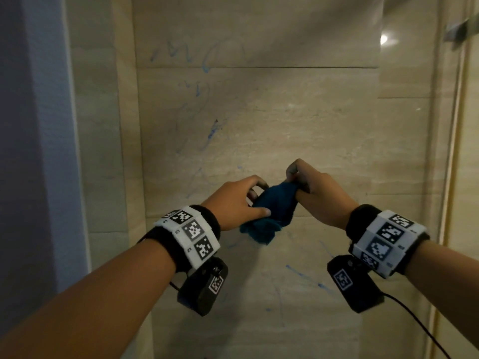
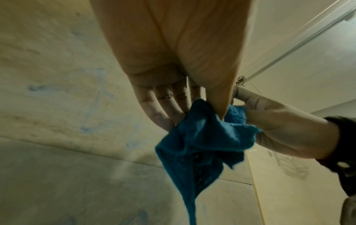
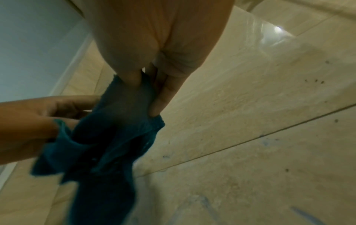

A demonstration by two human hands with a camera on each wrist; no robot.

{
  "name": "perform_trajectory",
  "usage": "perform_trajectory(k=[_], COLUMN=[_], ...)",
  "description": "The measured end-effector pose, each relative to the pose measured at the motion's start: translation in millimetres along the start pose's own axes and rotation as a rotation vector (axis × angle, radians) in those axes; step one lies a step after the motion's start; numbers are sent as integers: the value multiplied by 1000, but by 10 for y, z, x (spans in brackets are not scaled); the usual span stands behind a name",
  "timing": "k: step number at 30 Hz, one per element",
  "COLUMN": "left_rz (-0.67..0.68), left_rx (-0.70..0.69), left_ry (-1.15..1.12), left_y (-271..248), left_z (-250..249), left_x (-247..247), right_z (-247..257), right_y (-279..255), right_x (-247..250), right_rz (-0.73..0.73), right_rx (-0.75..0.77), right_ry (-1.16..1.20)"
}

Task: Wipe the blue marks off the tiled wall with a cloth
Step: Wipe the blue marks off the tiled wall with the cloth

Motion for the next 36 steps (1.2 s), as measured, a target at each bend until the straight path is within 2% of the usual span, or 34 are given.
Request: perform_trajectory(k=[5, 8, 10, 13, 17, 22, 24, 28, 31, 34, 36], left_rz=[-73, -144, -189, -247, -216, -172, -149, -237, -349, -459, -523], left_rx=[-9, -28, -32, -48, -64, 6, -10, -32, -72, -105, -112], left_ry=[66, 112, 132, 142, 108, -74, -62, -73, -36, 30, 96], left_y=[0, 15, 21, 19, -24, -75, -66, -14, 46, 158, 249], left_z=[88, 106, 98, 65, 57, 134, 133, 143, 161, 168, 168], left_x=[192, 250, 277, 338, 397, 413, 388, 461, 596, 793, 945], right_z=[-96, -34, 43, 123, 174, 305, 383, 464, 520, 541, 525], right_y=[-23, -10, 32, 123, 221, 374, 423, 509, 606, 766, 919], right_x=[79, -18, -74, -137, -224, -268, -306, -332, -327, -200, -23], right_rz=[62, 224, 247, 183, 120, 61, 4, -122, -110, -139, -231], right_rx=[-55, -166, -216, -224, -166, -96, -52, 1, 4, 46, 60], right_ry=[-23, 173, 276, 212, 44, 167, 209, 219, 237, 56, -91])
Point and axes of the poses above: each hand's wrist, its own y-axis towards the middle knuckle, its own x-axis out of the back of the hand, z = x × y, the point moved 5 cm from there along y, towards the middle knuckle, and after that the axes turned 10 degrees about -z, right-handed, at the moved point
